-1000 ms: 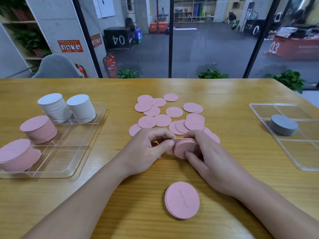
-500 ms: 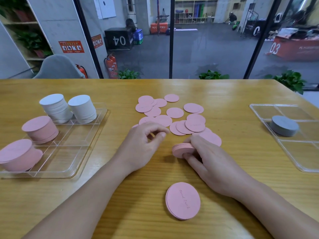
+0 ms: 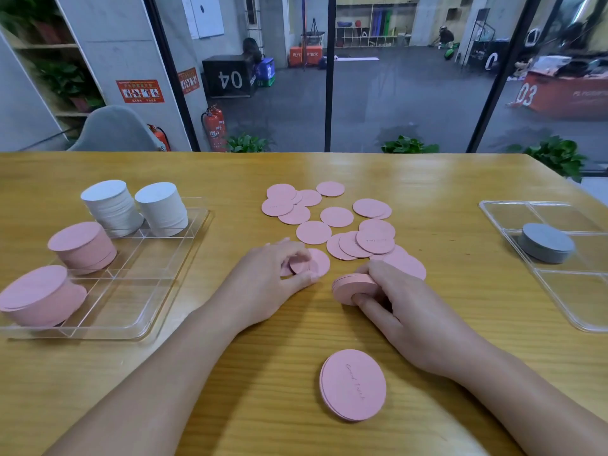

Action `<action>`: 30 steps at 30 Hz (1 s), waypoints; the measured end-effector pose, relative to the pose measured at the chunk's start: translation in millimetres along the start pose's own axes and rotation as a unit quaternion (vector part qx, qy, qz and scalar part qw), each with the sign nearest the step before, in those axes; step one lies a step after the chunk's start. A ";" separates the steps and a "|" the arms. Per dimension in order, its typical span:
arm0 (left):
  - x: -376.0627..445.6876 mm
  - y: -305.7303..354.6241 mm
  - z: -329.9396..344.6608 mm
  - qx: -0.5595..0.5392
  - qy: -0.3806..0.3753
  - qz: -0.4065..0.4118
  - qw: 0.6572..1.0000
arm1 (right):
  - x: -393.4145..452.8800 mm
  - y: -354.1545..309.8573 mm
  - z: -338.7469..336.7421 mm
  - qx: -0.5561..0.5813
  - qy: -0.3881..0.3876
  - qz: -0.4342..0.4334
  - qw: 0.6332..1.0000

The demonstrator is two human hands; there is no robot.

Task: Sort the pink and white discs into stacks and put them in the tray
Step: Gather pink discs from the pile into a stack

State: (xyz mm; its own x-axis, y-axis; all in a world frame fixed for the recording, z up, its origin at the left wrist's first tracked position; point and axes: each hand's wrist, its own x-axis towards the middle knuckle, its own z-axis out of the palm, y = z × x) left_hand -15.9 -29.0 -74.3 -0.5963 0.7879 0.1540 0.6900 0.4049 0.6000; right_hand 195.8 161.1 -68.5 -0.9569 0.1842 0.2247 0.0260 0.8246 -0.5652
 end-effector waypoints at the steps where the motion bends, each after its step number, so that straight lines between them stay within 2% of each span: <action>1: -1.0 1.5 1.6 -0.012 -0.007 -0.002 1.000 | 0.2 -0.1 -0.3 0.002 -0.001 0.001 1.000; 5: -1.5 7.3 5.4 -0.052 -0.010 0.021 0.998 | 0.2 -0.3 -0.7 0.005 0.000 -0.004 1.000; 11: -4.9 15.3 4.1 -0.035 0.033 0.061 0.997 | -0.2 2.7 1.1 0.005 0.011 0.003 1.000; 14: -4.9 20.2 4.1 -0.100 0.056 0.061 0.992 | -0.1 2.4 1.3 0.010 0.012 0.005 1.000; 17: -5.0 22.7 1.2 -0.157 0.029 0.051 0.986 | -0.9 1.3 0.8 0.012 0.018 0.006 1.000; 24: -8.2 24.3 -4.0 -0.188 -0.045 0.075 0.978 | -0.9 1.6 1.6 0.030 0.050 0.024 0.998; 30: -14.3 36.8 7.0 -0.188 -0.083 0.104 0.973 | -0.8 2.1 1.6 0.005 0.018 0.006 1.000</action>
State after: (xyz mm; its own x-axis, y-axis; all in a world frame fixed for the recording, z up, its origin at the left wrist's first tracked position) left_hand 20.9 -22.1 -59.9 -0.3644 0.9112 0.1924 0.5710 0.0554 0.8191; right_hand 196.2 161.8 -71.1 -0.9452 0.2130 0.2474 0.0337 0.8174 -0.5750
